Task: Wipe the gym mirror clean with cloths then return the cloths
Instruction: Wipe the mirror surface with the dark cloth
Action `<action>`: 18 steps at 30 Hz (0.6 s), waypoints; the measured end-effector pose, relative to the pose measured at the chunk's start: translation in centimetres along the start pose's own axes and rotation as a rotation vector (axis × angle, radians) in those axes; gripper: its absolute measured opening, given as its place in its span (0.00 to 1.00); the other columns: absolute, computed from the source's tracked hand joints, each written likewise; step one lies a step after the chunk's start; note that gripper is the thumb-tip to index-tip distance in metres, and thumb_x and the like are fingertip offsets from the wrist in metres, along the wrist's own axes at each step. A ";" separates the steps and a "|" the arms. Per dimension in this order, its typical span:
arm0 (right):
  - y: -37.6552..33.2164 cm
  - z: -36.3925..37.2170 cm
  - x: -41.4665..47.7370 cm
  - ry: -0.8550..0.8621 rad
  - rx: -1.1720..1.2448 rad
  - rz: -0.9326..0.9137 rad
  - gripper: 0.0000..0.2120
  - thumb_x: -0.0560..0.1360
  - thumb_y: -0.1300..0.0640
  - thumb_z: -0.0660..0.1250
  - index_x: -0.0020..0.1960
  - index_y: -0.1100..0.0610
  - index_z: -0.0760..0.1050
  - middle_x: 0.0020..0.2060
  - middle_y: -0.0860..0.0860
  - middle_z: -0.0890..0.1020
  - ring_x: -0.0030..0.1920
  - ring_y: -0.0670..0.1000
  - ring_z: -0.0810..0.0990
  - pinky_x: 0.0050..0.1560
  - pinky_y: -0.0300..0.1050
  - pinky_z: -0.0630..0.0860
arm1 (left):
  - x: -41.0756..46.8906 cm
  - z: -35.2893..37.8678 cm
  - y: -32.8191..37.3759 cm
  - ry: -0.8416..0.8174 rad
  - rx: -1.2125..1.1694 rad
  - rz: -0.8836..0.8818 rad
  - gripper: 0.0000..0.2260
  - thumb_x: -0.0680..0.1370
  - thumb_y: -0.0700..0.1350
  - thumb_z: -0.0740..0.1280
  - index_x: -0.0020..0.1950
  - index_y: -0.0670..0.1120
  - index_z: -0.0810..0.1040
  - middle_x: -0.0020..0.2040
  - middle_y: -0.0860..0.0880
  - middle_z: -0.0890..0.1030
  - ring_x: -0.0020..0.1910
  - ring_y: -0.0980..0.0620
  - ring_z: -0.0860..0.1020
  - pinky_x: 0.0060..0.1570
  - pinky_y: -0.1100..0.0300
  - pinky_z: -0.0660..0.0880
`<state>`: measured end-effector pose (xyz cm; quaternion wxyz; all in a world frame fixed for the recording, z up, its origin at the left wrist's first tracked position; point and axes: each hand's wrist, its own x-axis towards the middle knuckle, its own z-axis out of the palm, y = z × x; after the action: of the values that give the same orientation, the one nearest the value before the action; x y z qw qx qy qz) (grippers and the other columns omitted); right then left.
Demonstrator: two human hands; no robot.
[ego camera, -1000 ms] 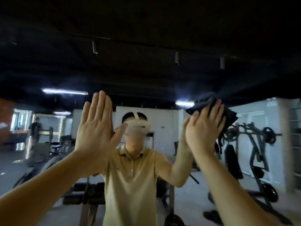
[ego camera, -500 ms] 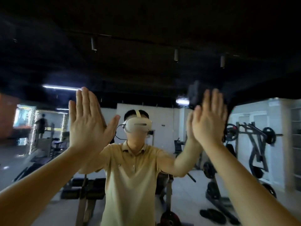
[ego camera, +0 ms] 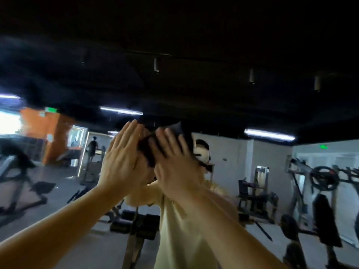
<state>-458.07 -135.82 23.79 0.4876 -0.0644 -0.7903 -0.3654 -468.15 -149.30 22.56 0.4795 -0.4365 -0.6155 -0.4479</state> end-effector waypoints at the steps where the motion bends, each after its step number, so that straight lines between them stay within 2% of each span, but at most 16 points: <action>1: -1.9 0.6 -1.2 -0.076 -0.004 -0.158 0.29 0.84 0.47 0.47 0.84 0.52 0.59 0.84 0.53 0.54 0.84 0.55 0.47 0.83 0.59 0.45 | -0.5 -0.5 -1.0 -0.005 0.011 -0.025 0.31 0.83 0.54 0.48 0.84 0.41 0.60 0.84 0.45 0.57 0.84 0.51 0.53 0.82 0.55 0.48; 3: -3.2 0.8 -3.5 -0.239 -0.030 -0.430 0.27 0.86 0.48 0.51 0.84 0.50 0.58 0.84 0.52 0.55 0.85 0.55 0.45 0.83 0.58 0.43 | -1.2 -1.2 -2.7 -0.071 0.071 -0.056 0.31 0.84 0.54 0.48 0.85 0.41 0.55 0.85 0.44 0.53 0.84 0.52 0.48 0.82 0.56 0.45; 5: -1.2 -0.1 -3.6 -0.277 -0.035 -0.492 0.29 0.85 0.49 0.55 0.85 0.49 0.55 0.84 0.51 0.52 0.84 0.54 0.45 0.83 0.56 0.39 | -1.6 -1.6 -3.6 -0.181 0.151 -0.044 0.36 0.83 0.61 0.42 0.85 0.40 0.50 0.86 0.43 0.48 0.85 0.50 0.44 0.83 0.53 0.43; 7: 2.5 -1.4 -1.6 -0.200 -0.046 -0.282 0.30 0.85 0.48 0.54 0.85 0.50 0.53 0.85 0.51 0.50 0.84 0.53 0.45 0.83 0.56 0.42 | -1.8 -1.4 -4.1 -0.245 0.206 -0.012 0.42 0.80 0.68 0.36 0.85 0.40 0.45 0.85 0.43 0.43 0.84 0.49 0.41 0.83 0.52 0.41; 10: 7.5 -3.3 2.8 -0.001 -0.099 0.182 0.29 0.86 0.48 0.53 0.85 0.53 0.54 0.85 0.54 0.51 0.84 0.54 0.47 0.83 0.59 0.48 | -2.0 -1.1 -5.0 -0.291 0.263 0.000 0.43 0.78 0.71 0.37 0.83 0.44 0.34 0.84 0.46 0.32 0.83 0.51 0.32 0.80 0.55 0.34; 13: 6.2 -3.2 7.2 0.124 -0.063 0.467 0.28 0.86 0.48 0.53 0.84 0.54 0.56 0.84 0.56 0.53 0.84 0.57 0.48 0.83 0.60 0.46 | -1.5 -1.8 -6.3 -0.371 0.261 0.026 0.43 0.77 0.72 0.36 0.81 0.45 0.28 0.82 0.48 0.27 0.81 0.53 0.28 0.81 0.55 0.34; 15: 2.5 -2.1 8.9 0.168 -0.041 0.430 0.28 0.85 0.49 0.52 0.84 0.54 0.57 0.84 0.57 0.54 0.84 0.58 0.49 0.83 0.60 0.45 | -1.0 -2.8 -6.7 -0.414 0.209 0.080 0.43 0.76 0.70 0.36 0.83 0.45 0.32 0.82 0.48 0.29 0.82 0.54 0.30 0.82 0.56 0.35; 16: 0.4 -1.3 9.0 0.169 -0.023 0.350 0.28 0.85 0.49 0.52 0.84 0.54 0.57 0.84 0.57 0.54 0.84 0.58 0.50 0.83 0.60 0.45 | -0.8 -3.4 -6.7 -0.409 0.148 0.105 0.42 0.78 0.68 0.37 0.84 0.44 0.38 0.84 0.48 0.34 0.83 0.54 0.34 0.82 0.56 0.38; 17: -1.9 -0.3 8.5 0.150 -0.004 0.254 0.29 0.85 0.49 0.52 0.84 0.54 0.57 0.84 0.57 0.54 0.84 0.57 0.49 0.83 0.60 0.45 | -0.7 -4.0 -6.7 -0.361 0.064 0.120 0.40 0.80 0.65 0.41 0.86 0.42 0.49 0.86 0.46 0.45 0.85 0.54 0.43 0.83 0.55 0.45; 18: -4.1 0.8 7.4 0.112 0.013 0.152 0.30 0.84 0.49 0.52 0.84 0.54 0.56 0.84 0.57 0.53 0.84 0.57 0.48 0.83 0.60 0.44 | -0.8 -4.4 -6.9 -0.268 -0.012 0.123 0.34 0.82 0.60 0.47 0.83 0.41 0.63 0.84 0.44 0.61 0.83 0.53 0.57 0.82 0.51 0.56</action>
<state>-464.31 -140.17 27.49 0.5577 -0.1008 -0.7570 -0.3253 -473.76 -155.17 21.45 0.4172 -0.5323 -0.6433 -0.3589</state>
